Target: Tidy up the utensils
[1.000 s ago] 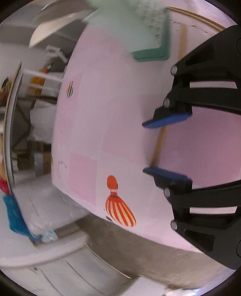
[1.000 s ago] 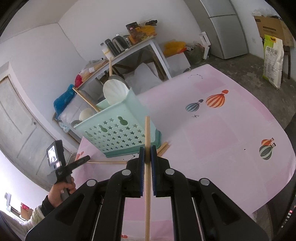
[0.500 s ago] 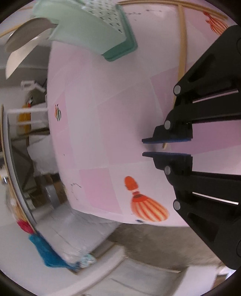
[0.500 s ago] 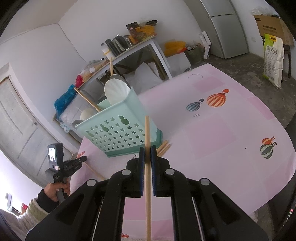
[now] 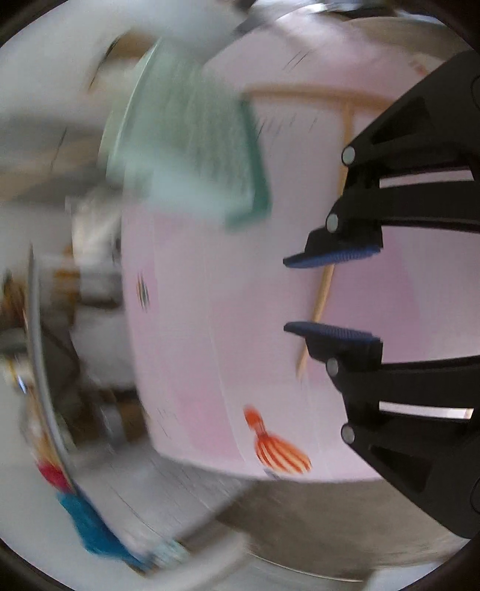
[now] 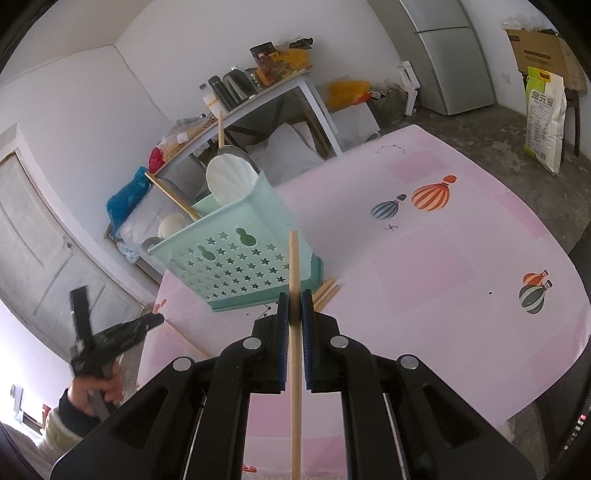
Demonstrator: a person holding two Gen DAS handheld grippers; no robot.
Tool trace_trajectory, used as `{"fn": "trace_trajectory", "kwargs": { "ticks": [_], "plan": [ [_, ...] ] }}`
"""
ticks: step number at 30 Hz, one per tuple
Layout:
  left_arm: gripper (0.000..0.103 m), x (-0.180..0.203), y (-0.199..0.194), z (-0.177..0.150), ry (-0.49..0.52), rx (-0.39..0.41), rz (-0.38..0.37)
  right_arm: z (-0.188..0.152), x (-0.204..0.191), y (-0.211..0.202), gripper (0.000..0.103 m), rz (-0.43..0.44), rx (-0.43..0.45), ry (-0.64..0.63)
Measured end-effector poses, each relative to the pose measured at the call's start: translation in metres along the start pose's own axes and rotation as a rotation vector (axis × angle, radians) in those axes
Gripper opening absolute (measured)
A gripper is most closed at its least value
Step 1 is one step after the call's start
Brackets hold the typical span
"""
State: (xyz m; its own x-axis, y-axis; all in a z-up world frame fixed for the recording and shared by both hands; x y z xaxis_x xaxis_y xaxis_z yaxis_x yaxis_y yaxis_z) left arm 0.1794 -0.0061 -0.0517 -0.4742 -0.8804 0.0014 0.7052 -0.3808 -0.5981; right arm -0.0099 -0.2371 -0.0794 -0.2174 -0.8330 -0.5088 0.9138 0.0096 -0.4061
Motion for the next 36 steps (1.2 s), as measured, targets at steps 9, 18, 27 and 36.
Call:
{"fn": "trace_trajectory", "kwargs": {
  "ticks": [9,18,27,36],
  "plan": [
    [0.035,0.093,-0.006,-0.027,0.305,0.007,-0.184,-0.002,0.008,-0.001,0.007,-0.009,0.0,0.027],
    [0.035,0.121,0.014,-0.048,0.683,-0.134,-0.365,-0.002,0.009,0.0,0.007,-0.005,-0.004,0.033],
    [0.022,0.12,0.052,-0.023,0.642,-0.251,-0.459,-0.003,0.009,0.006,0.007,-0.015,-0.018,0.031],
    [0.014,0.139,0.058,-0.017,0.662,-0.24,-0.47,-0.005,0.012,0.011,0.007,-0.014,-0.029,0.049]
  ]
}}
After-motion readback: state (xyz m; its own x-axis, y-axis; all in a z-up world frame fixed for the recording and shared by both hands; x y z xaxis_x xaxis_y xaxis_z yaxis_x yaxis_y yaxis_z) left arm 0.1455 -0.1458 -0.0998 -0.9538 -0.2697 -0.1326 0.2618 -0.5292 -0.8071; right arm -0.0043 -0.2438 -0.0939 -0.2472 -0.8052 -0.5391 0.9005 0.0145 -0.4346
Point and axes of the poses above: each gripper's, at about its wrist camera, not at the fingertips, and y roughly the way its jaws point, x to its right, z to its top, the point moved 6 cm from there along y, roughly the way its jaws point, and after that the axes turned 11 degrees about x, right-handed, at the moved point
